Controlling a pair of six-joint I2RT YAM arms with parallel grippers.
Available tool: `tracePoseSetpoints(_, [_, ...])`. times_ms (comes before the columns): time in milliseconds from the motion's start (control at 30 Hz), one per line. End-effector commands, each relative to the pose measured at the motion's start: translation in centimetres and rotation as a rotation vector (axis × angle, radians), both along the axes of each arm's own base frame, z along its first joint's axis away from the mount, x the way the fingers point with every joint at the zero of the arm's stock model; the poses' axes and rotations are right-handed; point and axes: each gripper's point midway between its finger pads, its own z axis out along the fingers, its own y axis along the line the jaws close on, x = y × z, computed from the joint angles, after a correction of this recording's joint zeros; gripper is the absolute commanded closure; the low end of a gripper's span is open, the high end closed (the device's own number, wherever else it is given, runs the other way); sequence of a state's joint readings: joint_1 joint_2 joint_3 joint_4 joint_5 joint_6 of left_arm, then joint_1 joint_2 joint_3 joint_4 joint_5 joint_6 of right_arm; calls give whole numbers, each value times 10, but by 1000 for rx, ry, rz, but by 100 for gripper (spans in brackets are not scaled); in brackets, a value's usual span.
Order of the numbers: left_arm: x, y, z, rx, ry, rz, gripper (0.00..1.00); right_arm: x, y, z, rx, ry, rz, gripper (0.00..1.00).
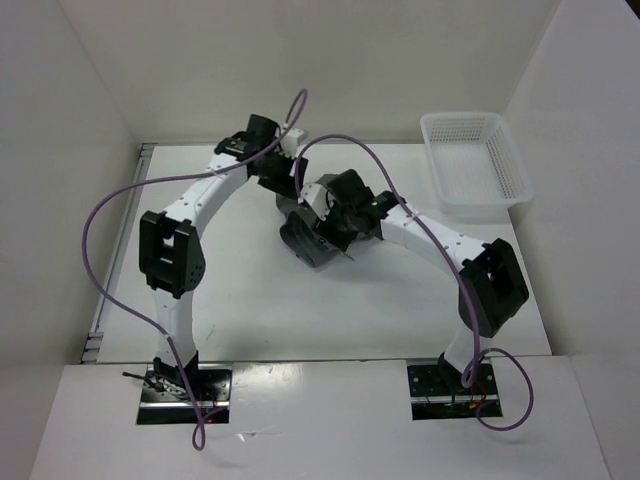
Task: Fold and stack the shorts
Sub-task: Fold the shorts
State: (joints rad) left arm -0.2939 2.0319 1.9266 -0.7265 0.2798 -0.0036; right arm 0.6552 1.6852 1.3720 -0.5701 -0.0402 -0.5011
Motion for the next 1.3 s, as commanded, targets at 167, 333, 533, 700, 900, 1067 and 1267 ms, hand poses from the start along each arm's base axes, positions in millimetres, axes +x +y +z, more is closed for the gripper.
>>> tracePoseSetpoints(167, [-41,-15,-82,99,232,-55,25,-9,32,-6,118,-54,121,29])
tracePoseSetpoints(333, [-38,-19,-94,143,235,-52,25,2,24,-39,89,-82,51,27])
tracePoseSetpoints(533, [-43,-20,-111,140,279,-64,32,7,20,-55,45,-116,70,27])
tracePoseSetpoints(700, [-35,-24,-114,139,278,-64,59,12,24,-62,43,-155,38,30])
tracePoseSetpoints(900, [-32,-31,-101,103,266,-82,80,21,21,-75,16,-171,6,48])
tracePoseSetpoints(1067, [-28,-40,-77,57,239,-103,86,35,28,-60,36,-217,-11,83])
tracePoseSetpoints(1267, [-1,-54,10,-18,62,-116,86,37,26,-30,-8,-276,57,100])
